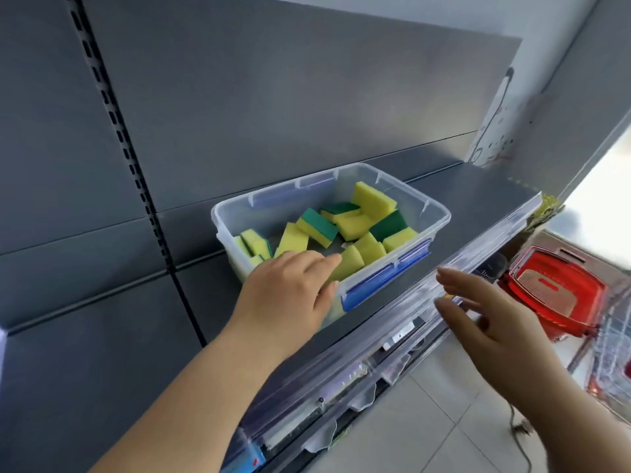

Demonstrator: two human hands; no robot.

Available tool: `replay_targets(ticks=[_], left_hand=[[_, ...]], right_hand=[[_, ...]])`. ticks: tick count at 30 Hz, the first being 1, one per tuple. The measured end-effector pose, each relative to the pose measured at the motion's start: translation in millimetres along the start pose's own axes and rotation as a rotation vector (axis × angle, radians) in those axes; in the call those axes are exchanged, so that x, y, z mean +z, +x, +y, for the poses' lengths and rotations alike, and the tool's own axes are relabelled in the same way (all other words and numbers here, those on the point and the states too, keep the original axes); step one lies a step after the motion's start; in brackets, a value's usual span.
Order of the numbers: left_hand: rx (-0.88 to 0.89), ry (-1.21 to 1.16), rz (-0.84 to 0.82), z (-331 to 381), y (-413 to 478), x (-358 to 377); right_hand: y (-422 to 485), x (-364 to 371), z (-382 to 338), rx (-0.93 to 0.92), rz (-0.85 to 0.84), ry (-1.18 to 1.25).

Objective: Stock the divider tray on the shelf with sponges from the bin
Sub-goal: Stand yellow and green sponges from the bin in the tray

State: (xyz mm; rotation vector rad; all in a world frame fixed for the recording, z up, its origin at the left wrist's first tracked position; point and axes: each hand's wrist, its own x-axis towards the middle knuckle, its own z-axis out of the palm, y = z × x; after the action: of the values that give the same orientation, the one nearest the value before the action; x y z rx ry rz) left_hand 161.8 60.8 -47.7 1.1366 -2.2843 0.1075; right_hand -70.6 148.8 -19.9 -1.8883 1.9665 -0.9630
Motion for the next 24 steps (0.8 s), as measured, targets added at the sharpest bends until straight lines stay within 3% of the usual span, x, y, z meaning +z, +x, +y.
replay_targets(ticks=[6, 13, 18, 24], left_hand=[[-0.023, 0.029, -0.053, -7.9, 44.9, 34.0], [-0.303, 0.207, -0.023, -14.0, 93.9, 65.4], [-0.523, 0.313, -0.032, 2.0, 120.2, 82.2], [-0.616, 0.432, -0.067, 16.8, 128.9, 91.7]], right_hand=[[71.8, 5.8, 44.7, -0.002, -0.012, 0.119], [224.9, 8.6, 89.9, -0.233, -0.16, 0.116], [330.6, 38.8, 98.2, -0.431, -0.453, -0.133], [387.1, 87.4, 105.3, -0.459, -0.684, -0.7]])
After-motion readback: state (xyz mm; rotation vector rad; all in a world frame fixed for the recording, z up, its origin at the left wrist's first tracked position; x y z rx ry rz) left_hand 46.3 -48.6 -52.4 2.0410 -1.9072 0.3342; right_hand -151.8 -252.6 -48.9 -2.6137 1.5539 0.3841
